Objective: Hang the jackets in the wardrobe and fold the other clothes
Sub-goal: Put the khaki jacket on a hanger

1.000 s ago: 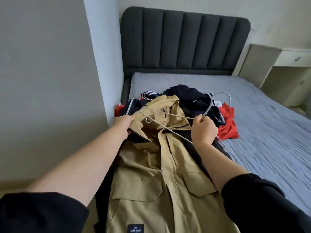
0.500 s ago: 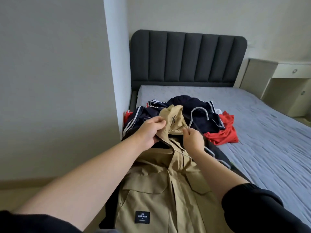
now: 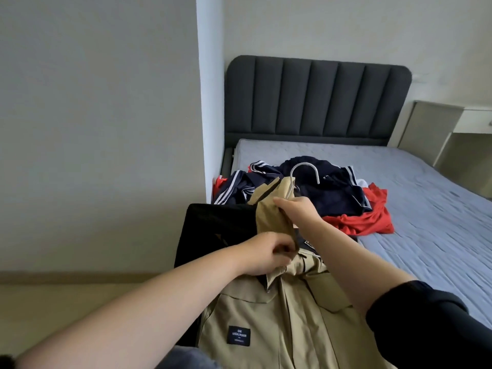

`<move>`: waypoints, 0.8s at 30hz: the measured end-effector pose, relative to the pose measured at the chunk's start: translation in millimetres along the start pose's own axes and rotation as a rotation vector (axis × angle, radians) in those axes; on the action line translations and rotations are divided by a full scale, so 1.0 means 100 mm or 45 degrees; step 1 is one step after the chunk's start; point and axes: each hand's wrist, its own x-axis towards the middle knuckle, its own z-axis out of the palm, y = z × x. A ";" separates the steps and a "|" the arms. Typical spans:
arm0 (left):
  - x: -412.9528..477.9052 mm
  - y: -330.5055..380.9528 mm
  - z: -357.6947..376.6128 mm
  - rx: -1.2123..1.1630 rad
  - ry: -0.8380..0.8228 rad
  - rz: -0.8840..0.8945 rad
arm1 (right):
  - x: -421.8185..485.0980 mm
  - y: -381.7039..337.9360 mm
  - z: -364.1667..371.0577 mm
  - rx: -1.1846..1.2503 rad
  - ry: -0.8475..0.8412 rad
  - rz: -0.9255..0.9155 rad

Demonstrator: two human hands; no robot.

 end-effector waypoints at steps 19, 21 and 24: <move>0.00 -0.40 -0.39 0.274 0.998 -0.276 | -0.24 -0.15 -0.12 -0.388 0.351 -0.682; -0.05 -0.45 -0.30 0.291 1.044 -0.250 | -0.19 0.10 -0.12 -0.453 0.443 -0.645; -0.06 -0.46 -0.15 0.302 1.076 -0.212 | -0.22 0.34 -0.05 -0.432 0.597 -0.729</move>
